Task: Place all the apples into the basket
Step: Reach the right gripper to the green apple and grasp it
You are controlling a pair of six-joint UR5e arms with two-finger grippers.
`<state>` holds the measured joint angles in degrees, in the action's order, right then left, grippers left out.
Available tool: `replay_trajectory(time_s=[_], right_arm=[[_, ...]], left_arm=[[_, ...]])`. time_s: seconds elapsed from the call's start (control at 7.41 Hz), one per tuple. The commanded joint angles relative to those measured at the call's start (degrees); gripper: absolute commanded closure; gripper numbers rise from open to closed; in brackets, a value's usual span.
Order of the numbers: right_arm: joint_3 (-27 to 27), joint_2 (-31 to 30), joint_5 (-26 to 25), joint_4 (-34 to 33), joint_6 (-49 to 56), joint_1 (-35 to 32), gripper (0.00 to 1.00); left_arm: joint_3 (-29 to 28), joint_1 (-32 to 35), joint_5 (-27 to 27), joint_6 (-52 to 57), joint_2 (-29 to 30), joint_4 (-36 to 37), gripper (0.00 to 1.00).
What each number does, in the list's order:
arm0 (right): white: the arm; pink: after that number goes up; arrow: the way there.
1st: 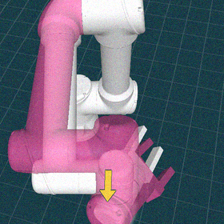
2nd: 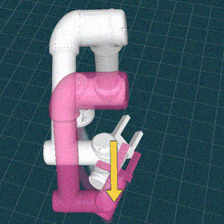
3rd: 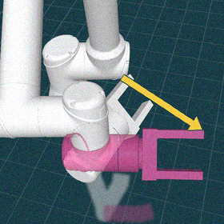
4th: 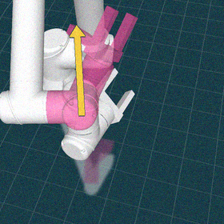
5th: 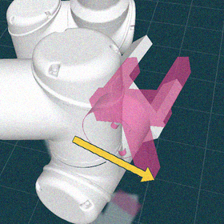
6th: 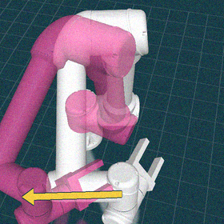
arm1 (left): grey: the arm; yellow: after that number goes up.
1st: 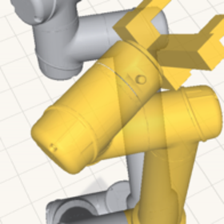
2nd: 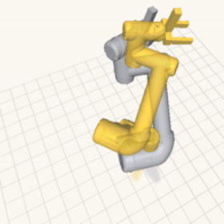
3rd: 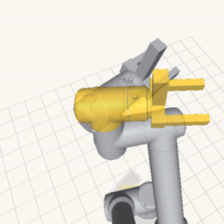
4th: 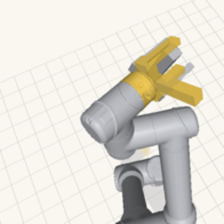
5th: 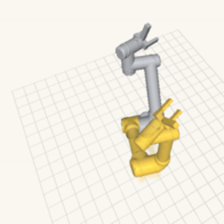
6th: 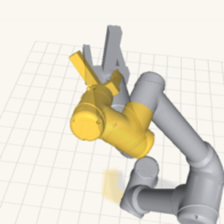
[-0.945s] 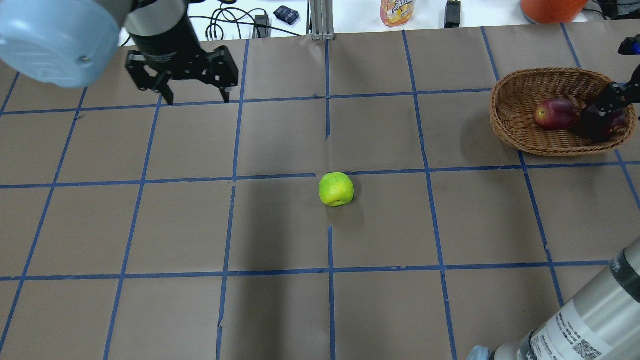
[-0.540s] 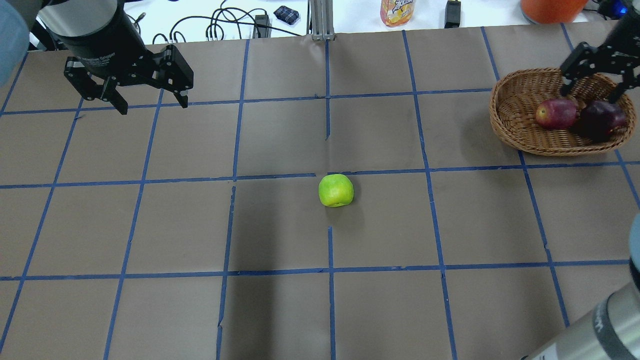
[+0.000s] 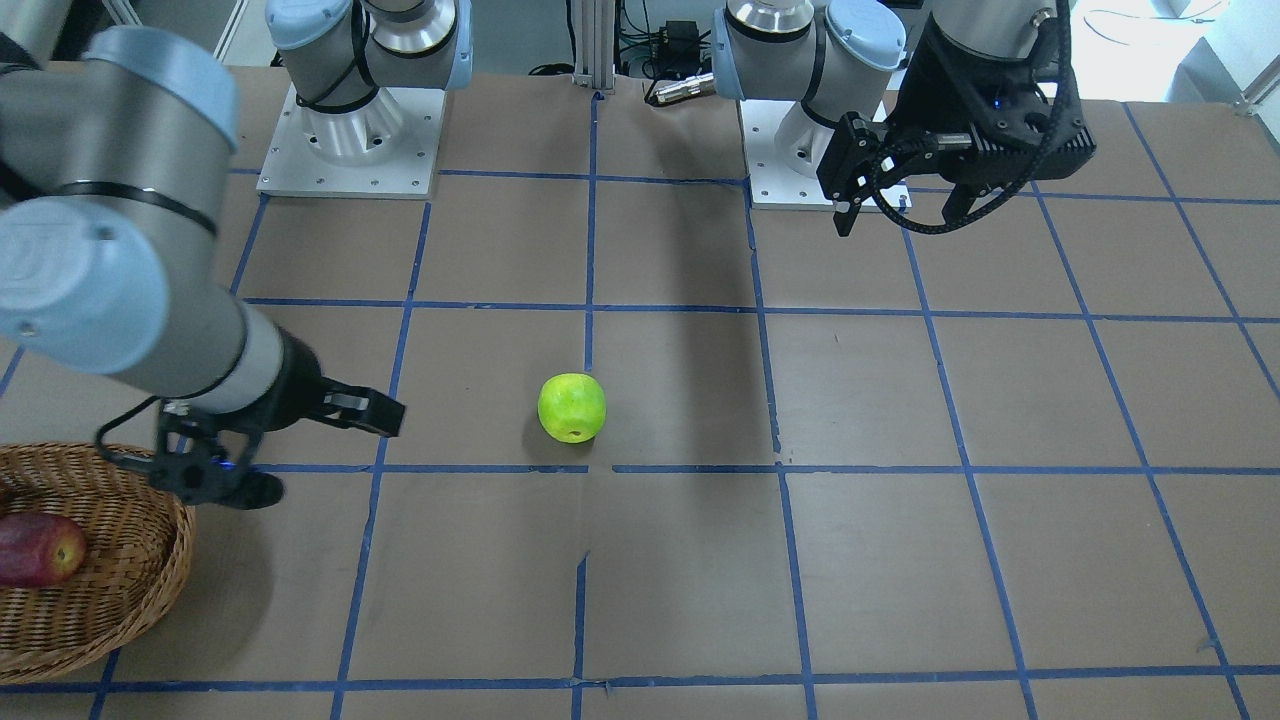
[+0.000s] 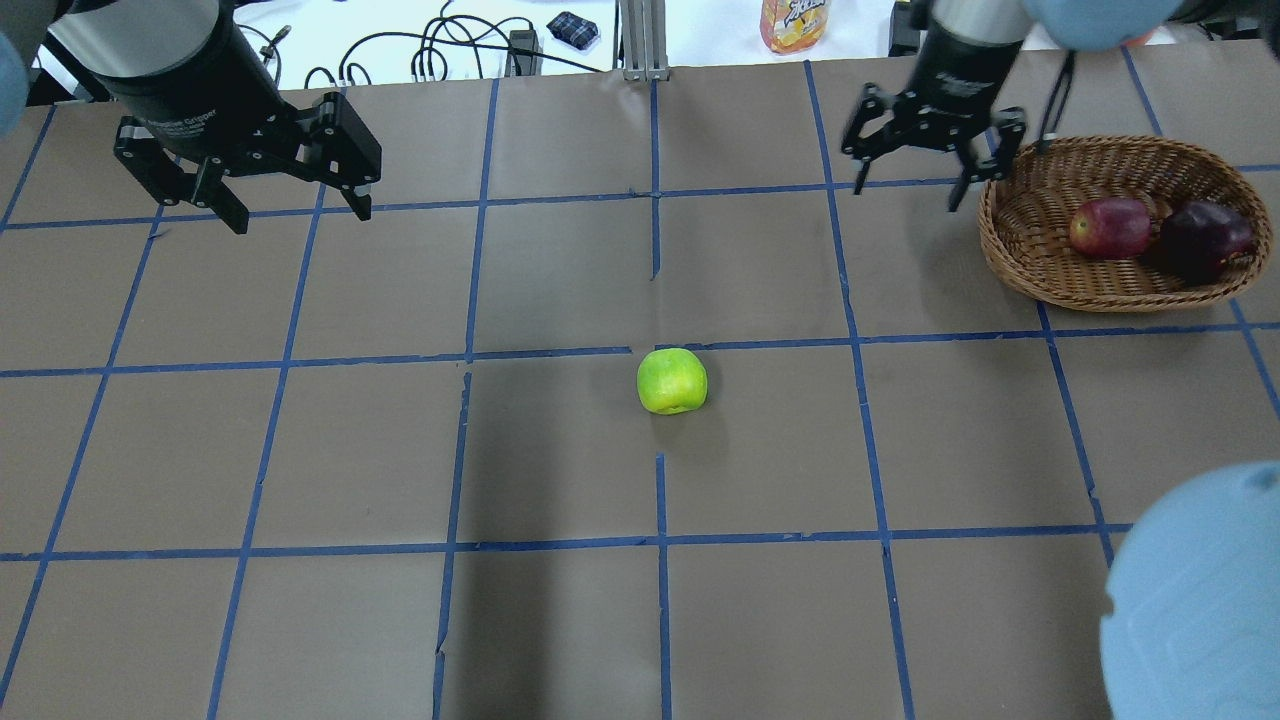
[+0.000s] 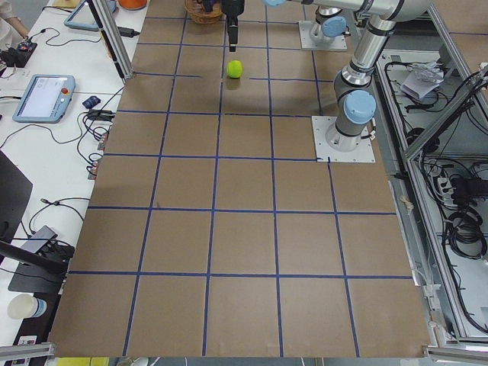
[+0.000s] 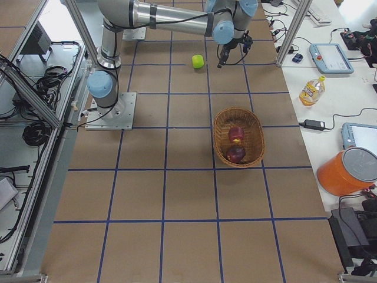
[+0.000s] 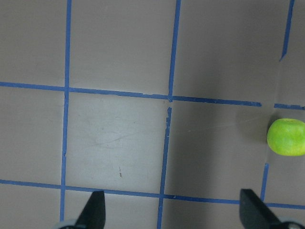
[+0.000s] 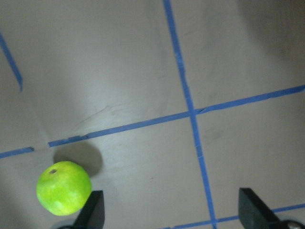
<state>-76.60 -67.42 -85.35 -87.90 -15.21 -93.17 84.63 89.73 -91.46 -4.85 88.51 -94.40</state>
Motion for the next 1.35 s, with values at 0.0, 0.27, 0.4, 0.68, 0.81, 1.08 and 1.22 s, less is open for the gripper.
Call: replay_trajectory(time_s=[0.0, 0.27, 0.4, 0.68, 0.81, 1.08, 1.22], right_arm=[[-5.9, 0.8, 0.1, -9.7, -5.16, -7.27, 0.0], [-16.78, 0.46, 0.88, -22.16, -5.36, -9.22, 0.0], [-18.92, 0.62, 4.54, -25.53, -5.53, -10.36, 0.0], [-19.12, 0.98, 6.76, -24.95, -5.54, -11.07, 0.0], [-19.2, 1.07, 7.3, -24.86, -6.14, -12.2, 0.0], [-19.82, 2.29, 7.39, -25.56, -8.43, -14.31, 0.0], [-19.82, 3.08, 7.13, -25.56, -8.44, -14.5, 0.0]], left_arm=[[0.09, 0.0, 0.05, 0.02, -0.18, 0.01, 0.0], [0.09, 0.0, 0.05, 0.02, -0.27, 0.01, 0.0], [0.09, 0.0, 0.05, 0.02, -0.27, 0.01, 0.0], [0.09, 0.09, 0.05, 0.02, -0.36, 0.01, 0.0], [0.09, 0.09, -0.03, 0.02, -0.45, -0.17, 0.0], [0.44, 0.27, -0.3, 1.5, 0.6, -3.22, 0.0], [1.58, 0.44, -0.38, 1.86, 0.52, -4.37, 0.0]])
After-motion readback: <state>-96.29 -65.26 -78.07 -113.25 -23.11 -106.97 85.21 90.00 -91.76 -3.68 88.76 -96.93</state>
